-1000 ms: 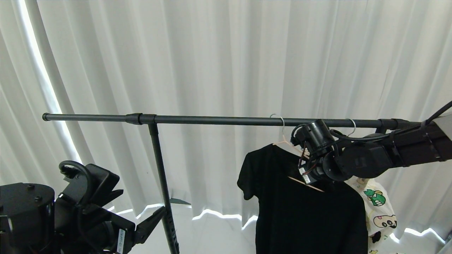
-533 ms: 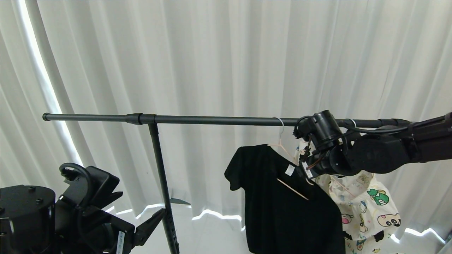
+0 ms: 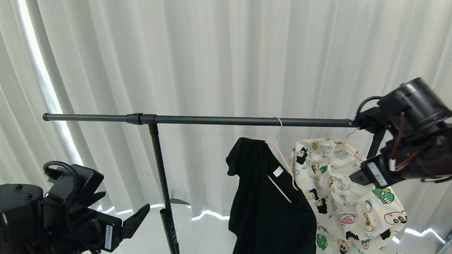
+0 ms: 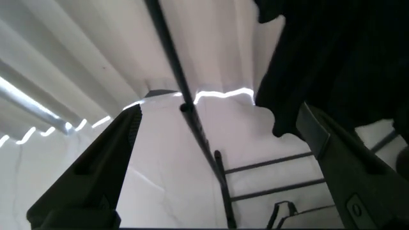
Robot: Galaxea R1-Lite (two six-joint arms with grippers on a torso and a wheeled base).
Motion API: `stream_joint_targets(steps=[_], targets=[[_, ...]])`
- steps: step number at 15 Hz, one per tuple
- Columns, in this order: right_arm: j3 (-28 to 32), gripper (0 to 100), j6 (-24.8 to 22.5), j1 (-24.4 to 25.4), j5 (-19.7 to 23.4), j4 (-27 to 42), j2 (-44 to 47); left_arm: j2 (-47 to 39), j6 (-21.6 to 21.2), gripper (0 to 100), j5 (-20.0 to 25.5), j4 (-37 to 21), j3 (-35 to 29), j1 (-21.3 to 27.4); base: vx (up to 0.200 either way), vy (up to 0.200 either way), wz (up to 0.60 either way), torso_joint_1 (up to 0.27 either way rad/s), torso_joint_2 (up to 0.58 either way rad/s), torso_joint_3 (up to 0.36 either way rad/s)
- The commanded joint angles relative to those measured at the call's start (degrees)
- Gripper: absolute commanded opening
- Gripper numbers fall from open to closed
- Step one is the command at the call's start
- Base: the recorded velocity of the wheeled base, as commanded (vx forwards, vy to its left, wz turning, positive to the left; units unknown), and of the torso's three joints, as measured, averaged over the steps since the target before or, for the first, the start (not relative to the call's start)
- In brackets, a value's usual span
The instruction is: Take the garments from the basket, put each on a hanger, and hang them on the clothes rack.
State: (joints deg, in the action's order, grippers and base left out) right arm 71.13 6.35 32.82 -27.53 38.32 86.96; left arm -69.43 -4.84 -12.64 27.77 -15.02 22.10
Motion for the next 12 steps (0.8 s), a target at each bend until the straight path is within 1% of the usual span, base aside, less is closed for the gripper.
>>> stream_joint_targets(steps=[1, 2, 3, 4, 5, 6, 8, 11, 12], targets=[[-1.0, 100, -2.04, -6.27, -0.16, 5.28, -11.11, 0.26, -0.17, 100, -0.01, 0.09, -1.15, -3.38, 0.0, 0.0, 0.0, 0.0, 0.0, 0.0], [-2.4, 100, -5.47, -9.79, -0.33, 5.37, -13.22, 0.69, -0.26, 100, -0.01, 0.09, -2.03, -4.87, 0.0, 0.0, 0.0, 0.0, 0.0, 0.0], [-3.72, 100, -10.04, -13.57, -0.07, 5.28, -15.85, 0.87, -0.26, 100, -0.1, 0.09, -2.65, -6.02, 0.0, 0.0, 0.0, 0.0, 0.0, 0.0], [-4.95, 100, -13.21, -16.29, 0.19, 5.19, -17.52, 0.96, -0.35, 100, -0.45, 0.09, -2.82, -7.25, 0.0, 0.0, 0.0, 0.0, 0.0, 0.0], [-5.74, 100, -15.05, -17.96, 0.46, 5.1, -19.02, 1.05, -0.61, 100, -1.68, 0.09, -2.82, -8.04, 0.0, 0.0, 0.0, 0.0, 0.0, 0.0], [-6.01, 100, -15.05, -18.32, 1.25, 4.58, -19.46, 1.13, -0.61, 100, -3.35, 0.09, -2.74, -8.21, 0.0, 0.0, 0.0, 0.0, 0.0, 0.0], [-6.18, 100, -14.96, -18.49, 1.42, 2.73, -19.37, 1.13, -0.61, 100, -5.46, 0.09, -2.65, -8.21, 0.0, 0.0, 0.0, 0.0, 0.0, 0.0], [-6.18, 100, -15.05, -18.49, 1.51, 1.85, -19.28, 1.22, -0.79, 100, -5.9, 0.09, -2.82, -8.21, 0.0, 0.0, 0.0, 0.0, 0.0, 0.0], [-6.27, 100, -14.96, -18.49, 1.51, 1.85, -19.19, 1.57, -0.96, 100, -6.08, 0.09, -2.65, -8.21, -0.2, 0.0, 0.0, 0.007, 0.01, 0.012]])
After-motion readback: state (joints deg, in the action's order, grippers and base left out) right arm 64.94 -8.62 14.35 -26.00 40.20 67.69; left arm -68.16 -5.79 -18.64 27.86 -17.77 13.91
